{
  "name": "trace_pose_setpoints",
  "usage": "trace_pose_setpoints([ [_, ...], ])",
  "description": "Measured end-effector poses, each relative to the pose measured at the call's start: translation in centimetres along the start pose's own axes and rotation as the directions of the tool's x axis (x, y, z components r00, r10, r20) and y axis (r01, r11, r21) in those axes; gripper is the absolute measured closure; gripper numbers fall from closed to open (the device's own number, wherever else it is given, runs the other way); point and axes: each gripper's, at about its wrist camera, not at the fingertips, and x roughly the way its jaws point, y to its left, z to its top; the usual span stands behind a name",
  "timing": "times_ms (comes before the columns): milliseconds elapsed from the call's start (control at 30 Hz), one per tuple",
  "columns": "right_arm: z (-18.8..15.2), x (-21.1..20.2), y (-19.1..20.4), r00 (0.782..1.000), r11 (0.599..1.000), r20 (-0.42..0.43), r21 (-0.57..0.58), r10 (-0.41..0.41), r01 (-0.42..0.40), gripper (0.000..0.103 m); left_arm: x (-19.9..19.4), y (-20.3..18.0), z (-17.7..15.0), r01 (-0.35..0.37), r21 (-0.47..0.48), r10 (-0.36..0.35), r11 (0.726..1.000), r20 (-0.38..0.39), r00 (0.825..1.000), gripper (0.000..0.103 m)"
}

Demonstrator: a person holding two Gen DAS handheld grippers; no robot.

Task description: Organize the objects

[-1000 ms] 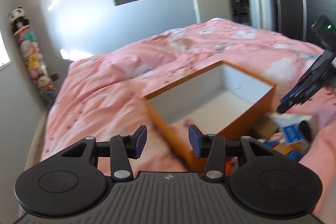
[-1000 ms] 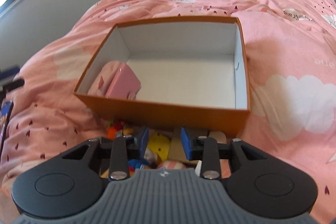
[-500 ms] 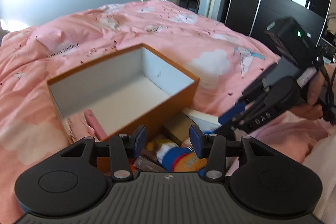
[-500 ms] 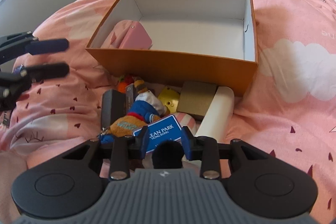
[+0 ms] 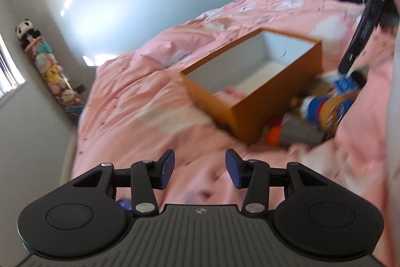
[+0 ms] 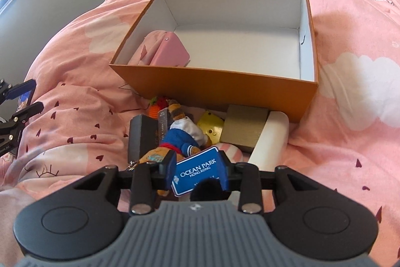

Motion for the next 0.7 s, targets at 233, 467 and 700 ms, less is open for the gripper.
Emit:
trace_pose_setpoints([
  [233,0.3,-0.6,0.3,0.999,1.0,0.028,0.008,-0.03,0.029,0.061,1.5,-0.2,-1.1,0.02,0.101,-0.017,0.995,-0.025,1.0,0.051],
  [467,0.6,0.1,0.6,0.998,0.997,-0.005,-0.016,-0.07,0.07,0.061,1.8,-0.9,4.1,0.105,0.117,-0.122,0.988,0.158,0.98,0.05],
  [700,0.7,0.4,0.6,0.997,0.997,-0.026,-0.032,-0.073,0.072,0.061,2.9,-1.7,6.7,0.24,0.085,-0.251,0.967,0.155,0.956,0.05],
])
